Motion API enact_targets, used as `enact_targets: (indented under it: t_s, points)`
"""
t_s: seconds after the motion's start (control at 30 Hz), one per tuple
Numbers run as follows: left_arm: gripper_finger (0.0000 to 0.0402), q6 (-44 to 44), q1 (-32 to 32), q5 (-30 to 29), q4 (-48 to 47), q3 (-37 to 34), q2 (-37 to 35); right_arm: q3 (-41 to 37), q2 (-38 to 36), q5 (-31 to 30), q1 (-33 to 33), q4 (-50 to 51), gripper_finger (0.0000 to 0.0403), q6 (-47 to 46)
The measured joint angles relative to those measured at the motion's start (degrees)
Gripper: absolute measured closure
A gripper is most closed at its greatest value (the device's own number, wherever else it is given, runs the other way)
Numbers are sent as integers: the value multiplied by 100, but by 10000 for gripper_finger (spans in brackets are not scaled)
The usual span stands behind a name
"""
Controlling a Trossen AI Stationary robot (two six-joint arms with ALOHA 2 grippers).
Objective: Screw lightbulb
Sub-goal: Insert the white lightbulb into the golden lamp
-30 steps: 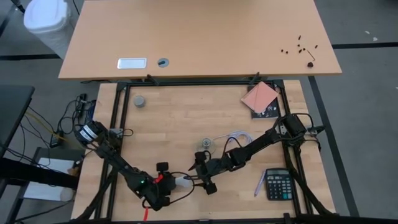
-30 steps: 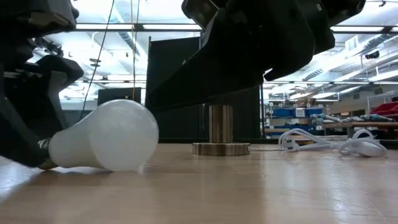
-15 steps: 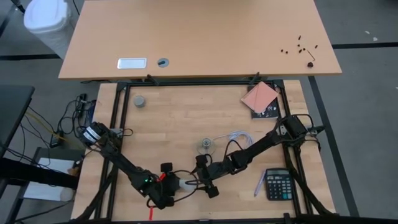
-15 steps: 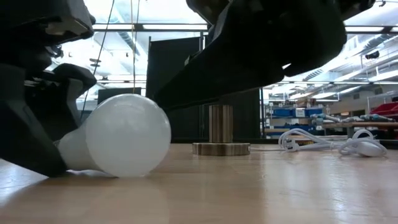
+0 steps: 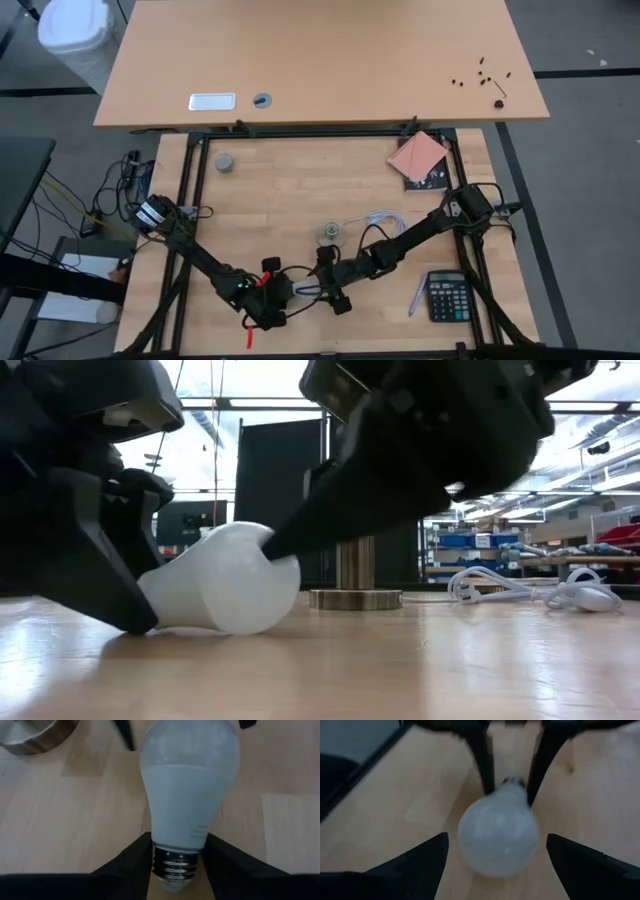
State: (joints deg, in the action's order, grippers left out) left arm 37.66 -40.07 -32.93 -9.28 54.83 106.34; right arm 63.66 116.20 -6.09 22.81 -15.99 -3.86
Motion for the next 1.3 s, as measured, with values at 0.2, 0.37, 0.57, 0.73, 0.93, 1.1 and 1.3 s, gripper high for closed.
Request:
enact_targets:
  t_s: [0.2,0.37,0.57,0.73,0.93,1.1,1.3]
  points:
    - [243,71,1,23,85,0,0,-2,0,-61,35,116,57,-73]
    - [243,158,4,20,133,0,0,4,96,-161,39,-183,57,-19]
    - [243,179,39,9,340,0,0,-2,449,-178,70,-933,53,241]
    - [244,180,34,-20,416,0,-2,3,459,-429,82,-1204,53,344]
    - [244,180,93,-204,608,0,-2,0,459,-474,63,-1285,56,391]
    - [244,182,158,-262,760,0,-2,2,459,-668,65,-1133,57,570]
    - [244,177,186,-354,960,0,-7,-2,422,-884,20,-1009,58,752]
